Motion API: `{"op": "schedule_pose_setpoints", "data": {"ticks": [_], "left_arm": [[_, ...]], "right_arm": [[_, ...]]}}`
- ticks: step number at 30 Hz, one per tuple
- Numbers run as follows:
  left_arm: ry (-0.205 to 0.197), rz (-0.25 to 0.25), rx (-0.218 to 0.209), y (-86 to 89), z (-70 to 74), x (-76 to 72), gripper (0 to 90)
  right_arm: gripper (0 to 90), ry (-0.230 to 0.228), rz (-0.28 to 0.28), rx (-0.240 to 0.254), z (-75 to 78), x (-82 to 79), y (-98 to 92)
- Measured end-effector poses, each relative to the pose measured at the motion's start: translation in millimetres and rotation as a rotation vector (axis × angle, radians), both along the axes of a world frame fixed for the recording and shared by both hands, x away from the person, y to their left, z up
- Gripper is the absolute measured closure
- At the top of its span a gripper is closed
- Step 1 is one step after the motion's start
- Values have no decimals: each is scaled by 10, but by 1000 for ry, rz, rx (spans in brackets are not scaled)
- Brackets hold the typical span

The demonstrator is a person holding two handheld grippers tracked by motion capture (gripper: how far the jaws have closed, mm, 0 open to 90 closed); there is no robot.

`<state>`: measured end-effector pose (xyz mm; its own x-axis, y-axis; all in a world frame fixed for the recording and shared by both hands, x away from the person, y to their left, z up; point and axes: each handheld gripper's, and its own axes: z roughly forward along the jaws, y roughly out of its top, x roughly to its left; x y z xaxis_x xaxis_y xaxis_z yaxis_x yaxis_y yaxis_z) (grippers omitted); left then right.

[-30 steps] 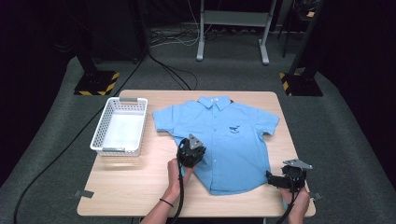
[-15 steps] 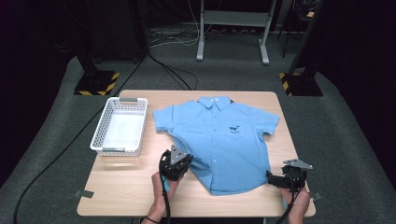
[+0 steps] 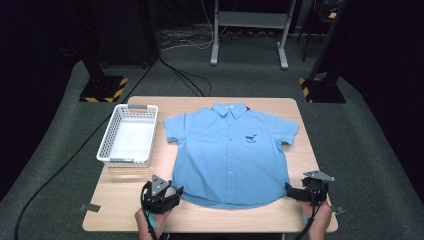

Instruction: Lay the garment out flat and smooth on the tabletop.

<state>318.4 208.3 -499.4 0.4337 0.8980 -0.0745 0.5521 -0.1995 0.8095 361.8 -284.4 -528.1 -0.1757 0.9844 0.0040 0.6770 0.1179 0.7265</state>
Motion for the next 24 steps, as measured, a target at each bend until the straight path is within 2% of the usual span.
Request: {"op": "schedule_pose_setpoints", "data": {"ticks": [1, 2, 3, 5, 7, 8, 10, 11, 13, 15, 16, 18, 21, 24], "left_arm": [[10, 24, 28, -16, 54, 11, 382], [-6, 56, 56, -61, 106, 13, 292], [-33, 51, 70, -117, 154, 16, 219], [-74, 7, 99, -280, 222, 59, 200], [-83, -83, 79, -467, 225, 167, 164], [-74, -128, 83, -574, 201, 242, 163], [-26, -221, 87, -788, 120, 405, 136], [-4, -247, 107, -884, 71, 471, 131], [42, -301, 165, -1036, -28, 563, 109], [78, -320, 247, -1106, -126, 587, 99], [93, -320, 274, -1104, -168, 580, 93], [95, -315, 224, -1004, -207, 541, 96], [107, -290, 179, -796, -239, 469, 96], [102, -234, 152, -544, -263, 380, 93]], "right_arm": [[33, 0, 0, 0, 0, 0, 0], [33, 0, 0, 0, 0, 0, 0], [33, 0, 0, 0, 0, 1, 0], [33, 0, 0, 0, 0, 0, 0], [33, 0, 0, 0, 0, 0, 0], [33, 0, 0, 0, 0, -1, 0], [33, 0, -1, 0, 0, -1, 0], [33, 0, -1, 0, 0, -1, 0], [33, 0, -1, 1, 0, -1, -1], [33, 1, -1, 1, 0, 0, -1], [33, 1, -1, 2, 0, -1, -1], [32, 1, -4, 2, 0, -2, -1], [33, 2, -4, 2, 0, -1, -1], [33, 2, -4, 2, 0, -1, -2]]}}
